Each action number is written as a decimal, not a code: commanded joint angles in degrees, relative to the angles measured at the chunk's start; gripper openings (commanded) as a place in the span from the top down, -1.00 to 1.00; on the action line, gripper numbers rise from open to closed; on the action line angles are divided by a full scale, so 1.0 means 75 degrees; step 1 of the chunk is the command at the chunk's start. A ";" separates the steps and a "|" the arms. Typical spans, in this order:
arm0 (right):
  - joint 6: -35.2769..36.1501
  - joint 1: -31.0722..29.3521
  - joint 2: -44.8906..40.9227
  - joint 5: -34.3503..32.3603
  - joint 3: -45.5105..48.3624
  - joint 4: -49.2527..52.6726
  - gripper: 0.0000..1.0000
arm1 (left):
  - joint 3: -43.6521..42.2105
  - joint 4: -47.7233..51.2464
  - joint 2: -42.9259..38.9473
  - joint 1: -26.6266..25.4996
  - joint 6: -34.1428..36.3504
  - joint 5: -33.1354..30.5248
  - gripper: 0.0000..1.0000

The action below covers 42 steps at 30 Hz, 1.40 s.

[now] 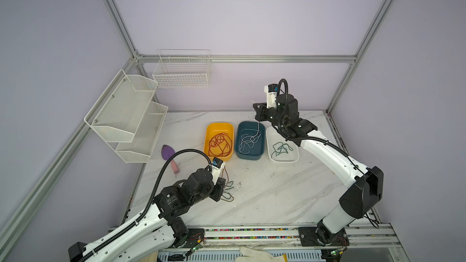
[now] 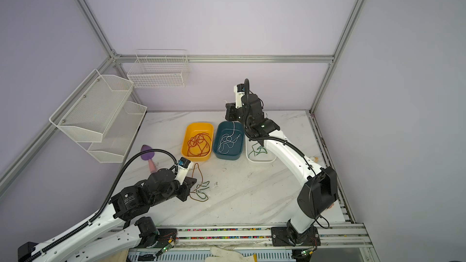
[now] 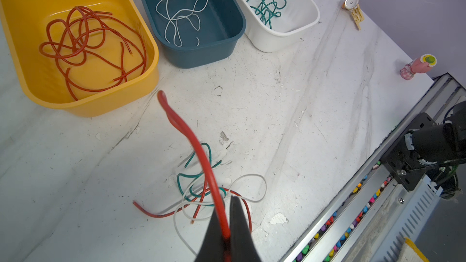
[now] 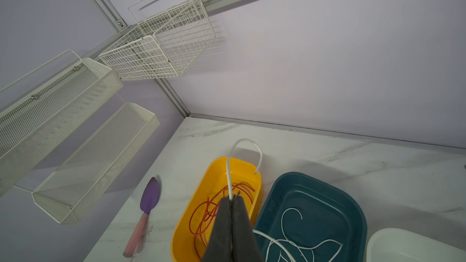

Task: Untangle the cables
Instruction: 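Carry the white wire over the dark teal tub with the right gripper, then lower the white wire into the dark teal tub and open the right gripper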

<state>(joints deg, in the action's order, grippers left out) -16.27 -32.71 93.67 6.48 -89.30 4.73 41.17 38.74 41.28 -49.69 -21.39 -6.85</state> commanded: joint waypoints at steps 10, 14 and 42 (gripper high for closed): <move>-0.0349 0.0072 0.1225 -0.0079 0.0733 -0.0587 1.00 | 0.0171 -0.0127 0.0039 -0.0042 0.0190 0.0138 1.00; -0.0349 0.0072 0.1647 -0.0137 0.0940 -0.0722 1.00 | 0.0172 -0.0115 0.0027 -0.0044 0.0203 0.0139 1.00; -0.0639 0.0270 0.3309 -0.0187 0.0859 -0.0888 1.00 | 0.0183 -0.0081 0.0011 -0.0044 0.0237 0.0035 1.00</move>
<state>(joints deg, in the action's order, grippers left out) -19.73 -30.92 117.78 5.50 -81.62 -1.89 41.17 38.79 41.56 -49.69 -21.17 -6.42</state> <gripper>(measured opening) 0.047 0.048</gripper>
